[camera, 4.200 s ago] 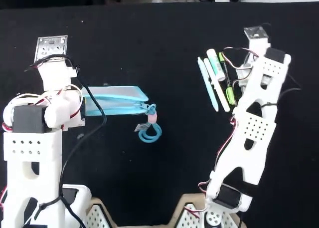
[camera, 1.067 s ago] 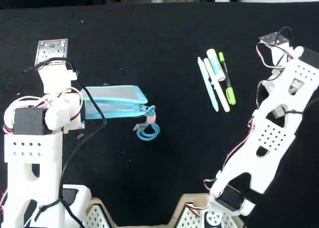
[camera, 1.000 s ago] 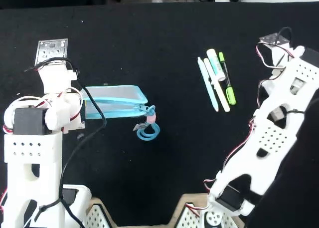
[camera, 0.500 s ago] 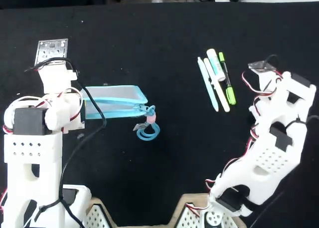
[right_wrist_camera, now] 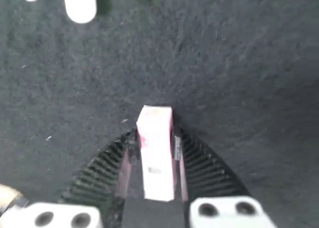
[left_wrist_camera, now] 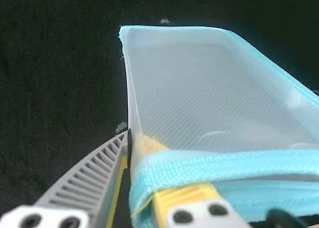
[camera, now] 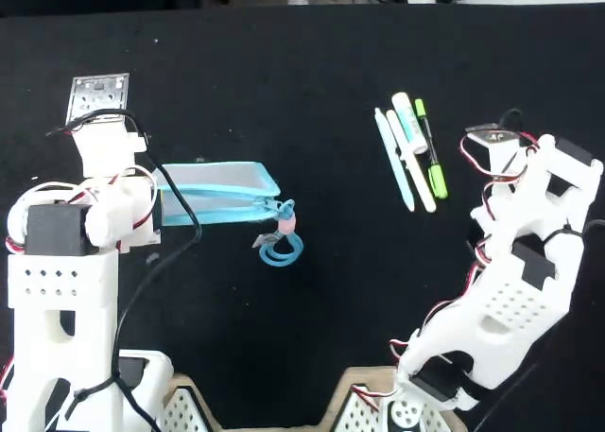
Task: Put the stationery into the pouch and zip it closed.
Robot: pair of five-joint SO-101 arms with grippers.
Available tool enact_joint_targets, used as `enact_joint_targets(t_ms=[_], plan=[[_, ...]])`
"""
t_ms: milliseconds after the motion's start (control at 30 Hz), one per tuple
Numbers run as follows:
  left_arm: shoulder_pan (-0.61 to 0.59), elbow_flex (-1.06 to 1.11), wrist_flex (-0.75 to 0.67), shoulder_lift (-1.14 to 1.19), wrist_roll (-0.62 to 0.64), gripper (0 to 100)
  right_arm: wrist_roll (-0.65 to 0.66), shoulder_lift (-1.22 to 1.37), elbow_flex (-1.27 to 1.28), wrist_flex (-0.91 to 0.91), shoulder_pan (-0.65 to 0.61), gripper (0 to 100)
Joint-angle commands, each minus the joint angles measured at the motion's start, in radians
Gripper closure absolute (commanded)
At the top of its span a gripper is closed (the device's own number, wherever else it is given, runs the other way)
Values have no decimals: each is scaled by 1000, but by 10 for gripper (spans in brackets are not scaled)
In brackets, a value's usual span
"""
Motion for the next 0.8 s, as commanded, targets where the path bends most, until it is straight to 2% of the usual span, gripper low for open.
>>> enact_joint_targets(t_ms=[0,133,767], plan=[[-2,1,-5,5,8,970,25,4,-74,-57,15,899],[-2,1,-5,5,8,970,77,7,-68,-55,18,900],[-5,1,-3,5,8,970,83,25,-33,-41,18,899]])
